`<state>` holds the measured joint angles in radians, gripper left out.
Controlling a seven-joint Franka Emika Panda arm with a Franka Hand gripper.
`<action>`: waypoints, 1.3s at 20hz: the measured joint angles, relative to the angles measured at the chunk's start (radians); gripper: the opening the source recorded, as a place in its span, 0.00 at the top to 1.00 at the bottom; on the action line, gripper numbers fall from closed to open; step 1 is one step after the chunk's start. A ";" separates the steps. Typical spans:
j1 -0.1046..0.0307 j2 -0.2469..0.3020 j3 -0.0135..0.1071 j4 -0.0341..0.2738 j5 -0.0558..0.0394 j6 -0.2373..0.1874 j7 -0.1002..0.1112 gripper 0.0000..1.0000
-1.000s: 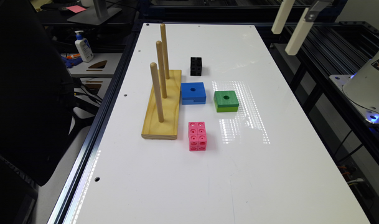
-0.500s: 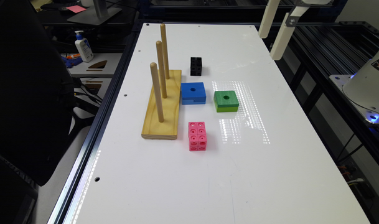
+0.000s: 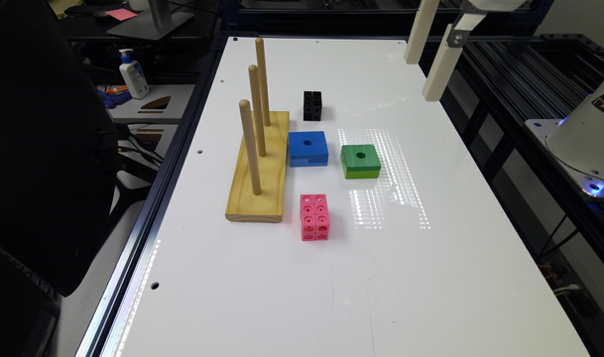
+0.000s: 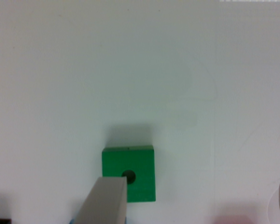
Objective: Pick up pink block.
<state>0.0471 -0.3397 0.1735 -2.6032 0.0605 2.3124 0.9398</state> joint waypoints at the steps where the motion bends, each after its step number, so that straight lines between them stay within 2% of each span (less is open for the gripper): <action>1: 0.000 0.009 0.006 0.008 0.0000 0.000 0.006 0.00; 4: 0.000 0.038 0.021 0.036 0.0000 0.000 0.022 0.00; 9: -0.001 0.094 0.054 0.092 0.0002 0.000 0.056 0.00; 11: -0.001 0.116 0.060 0.114 0.0002 0.000 0.063 0.00; 17: -0.004 0.169 0.066 0.168 0.0002 0.000 0.066 0.00; 26: -0.005 0.269 0.068 0.270 -0.0017 0.000 0.067 0.00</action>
<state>0.0417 -0.0712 0.2413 -2.3334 0.0588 2.3126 1.0072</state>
